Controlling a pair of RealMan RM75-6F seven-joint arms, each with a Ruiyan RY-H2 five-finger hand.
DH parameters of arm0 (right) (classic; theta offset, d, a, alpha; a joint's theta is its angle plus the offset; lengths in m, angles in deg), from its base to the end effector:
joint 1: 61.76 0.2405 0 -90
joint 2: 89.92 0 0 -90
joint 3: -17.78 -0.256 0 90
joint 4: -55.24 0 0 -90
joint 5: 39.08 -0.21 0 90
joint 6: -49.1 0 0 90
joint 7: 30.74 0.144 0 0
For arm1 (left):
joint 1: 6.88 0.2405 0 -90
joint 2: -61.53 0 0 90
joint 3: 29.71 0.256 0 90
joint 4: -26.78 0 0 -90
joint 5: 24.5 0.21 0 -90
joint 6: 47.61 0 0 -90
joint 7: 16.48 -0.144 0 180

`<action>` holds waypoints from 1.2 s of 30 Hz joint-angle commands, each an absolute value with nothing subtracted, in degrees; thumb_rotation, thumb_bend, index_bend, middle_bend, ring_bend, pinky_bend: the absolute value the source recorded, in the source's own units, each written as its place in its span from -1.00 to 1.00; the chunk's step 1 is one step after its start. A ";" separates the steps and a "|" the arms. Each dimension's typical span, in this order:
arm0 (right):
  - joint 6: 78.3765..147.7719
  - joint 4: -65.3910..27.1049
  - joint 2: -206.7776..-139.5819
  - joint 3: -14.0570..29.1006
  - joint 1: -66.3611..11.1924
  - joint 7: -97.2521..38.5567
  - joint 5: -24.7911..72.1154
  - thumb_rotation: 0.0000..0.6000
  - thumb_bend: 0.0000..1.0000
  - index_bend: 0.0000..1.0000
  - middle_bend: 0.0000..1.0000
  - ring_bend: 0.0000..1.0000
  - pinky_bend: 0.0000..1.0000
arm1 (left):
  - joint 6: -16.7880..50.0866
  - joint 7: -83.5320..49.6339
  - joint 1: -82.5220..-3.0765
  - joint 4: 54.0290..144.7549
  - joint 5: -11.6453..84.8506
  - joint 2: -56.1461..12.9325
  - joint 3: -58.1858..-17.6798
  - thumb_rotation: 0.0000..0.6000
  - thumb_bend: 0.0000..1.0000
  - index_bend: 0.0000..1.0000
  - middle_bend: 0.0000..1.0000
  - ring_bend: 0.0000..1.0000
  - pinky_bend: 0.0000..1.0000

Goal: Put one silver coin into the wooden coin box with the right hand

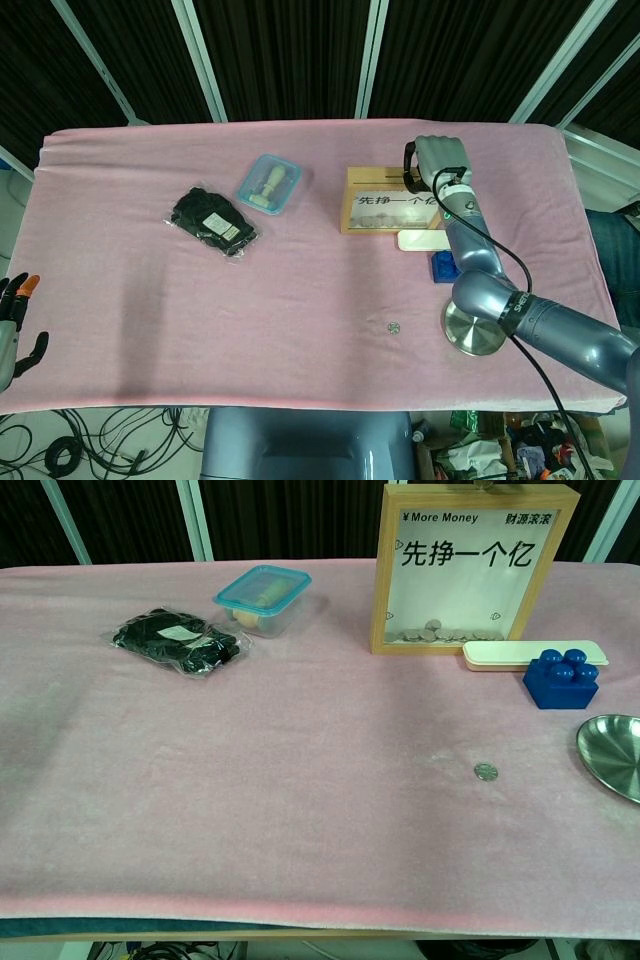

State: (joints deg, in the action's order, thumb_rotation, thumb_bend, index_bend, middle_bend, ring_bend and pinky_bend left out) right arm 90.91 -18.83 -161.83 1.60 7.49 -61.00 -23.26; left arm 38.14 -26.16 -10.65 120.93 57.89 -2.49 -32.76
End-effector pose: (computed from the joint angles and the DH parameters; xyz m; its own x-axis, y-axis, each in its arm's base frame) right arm -0.0778 -0.4964 0.1261 0.4041 -0.1838 0.8960 -0.9144 -0.0554 0.4010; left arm -0.3156 0.1750 0.1620 0.5145 0.0080 0.8574 0.8553 0.0671 -0.5138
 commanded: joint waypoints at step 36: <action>91.67 -20.38 -160.01 2.10 7.39 -58.02 -21.68 1.00 -0.22 -0.12 0.89 1.00 1.00 | 38.02 -26.36 -10.59 121.04 57.33 -2.44 -32.90 1.00 -0.19 -0.87 -0.91 -0.94 -1.00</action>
State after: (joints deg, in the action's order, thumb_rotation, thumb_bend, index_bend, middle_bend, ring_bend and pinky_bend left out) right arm 91.05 -19.66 -160.48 2.60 7.69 -58.66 -22.25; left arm 38.02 -26.36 -10.59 121.04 57.33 -2.44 -32.89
